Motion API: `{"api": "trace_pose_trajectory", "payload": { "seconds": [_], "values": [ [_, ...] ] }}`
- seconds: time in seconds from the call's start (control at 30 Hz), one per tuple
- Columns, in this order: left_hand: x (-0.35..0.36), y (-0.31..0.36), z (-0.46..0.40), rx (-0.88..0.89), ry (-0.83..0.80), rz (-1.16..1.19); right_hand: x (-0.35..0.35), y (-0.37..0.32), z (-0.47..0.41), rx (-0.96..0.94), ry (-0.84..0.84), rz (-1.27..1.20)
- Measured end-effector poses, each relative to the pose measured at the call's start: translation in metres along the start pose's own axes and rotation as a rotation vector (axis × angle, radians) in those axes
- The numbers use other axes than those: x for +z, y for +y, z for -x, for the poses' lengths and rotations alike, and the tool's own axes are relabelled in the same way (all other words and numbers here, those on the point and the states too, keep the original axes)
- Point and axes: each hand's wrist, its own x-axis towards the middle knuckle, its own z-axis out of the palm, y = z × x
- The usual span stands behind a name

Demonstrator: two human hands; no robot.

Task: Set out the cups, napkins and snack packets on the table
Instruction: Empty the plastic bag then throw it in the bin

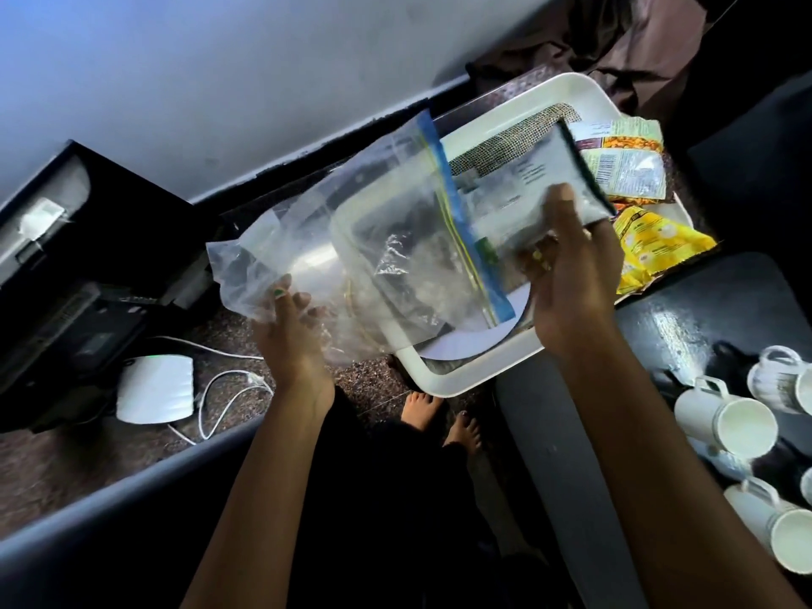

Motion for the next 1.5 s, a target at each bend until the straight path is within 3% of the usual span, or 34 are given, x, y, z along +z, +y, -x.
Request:
{"api": "trace_pose_trajectory", "payload": {
  "seconds": [0.1,0.3,0.43,0.57,0.67,0.73,0.87,1.0,1.17,1.33,1.5],
  "values": [
    [-0.003,0.003,-0.001,-0.080,0.046,0.052,-0.001,-0.005,-0.010,-0.017,0.089,0.023],
    [-0.006,0.007,0.000,-0.094,0.086,0.033,-0.006,0.001,-0.020,0.152,0.014,0.226],
    [-0.007,0.011,0.004,-0.077,0.089,-0.004,-0.007,0.007,0.001,-0.009,0.179,0.406],
    [-0.008,0.033,0.027,-0.030,0.105,-0.038,0.001,0.011,0.043,-0.138,-0.064,0.540],
    [-0.007,0.054,0.050,-0.008,0.127,-0.015,0.007,0.010,0.070,-0.075,-0.163,0.700],
    [-0.004,0.070,0.066,-0.034,0.115,-0.015,0.012,0.000,0.087,0.039,-0.223,0.679],
    [0.008,0.098,0.104,-0.200,-0.067,-0.001,0.014,-0.032,0.106,0.137,-0.292,0.532],
    [0.024,0.127,0.149,-0.158,-0.358,-0.191,0.009,-0.072,0.130,0.211,-0.423,0.344],
    [0.032,0.156,0.197,-0.227,-0.618,-0.300,0.004,-0.110,0.154,0.075,-0.452,0.187],
    [0.023,0.166,0.231,-0.129,-0.659,-0.244,-0.006,-0.123,0.178,-0.158,-0.242,0.243],
    [0.005,0.185,0.255,0.272,-0.555,-0.194,-0.021,-0.137,0.196,-0.312,-0.072,0.213]
  ]
}}
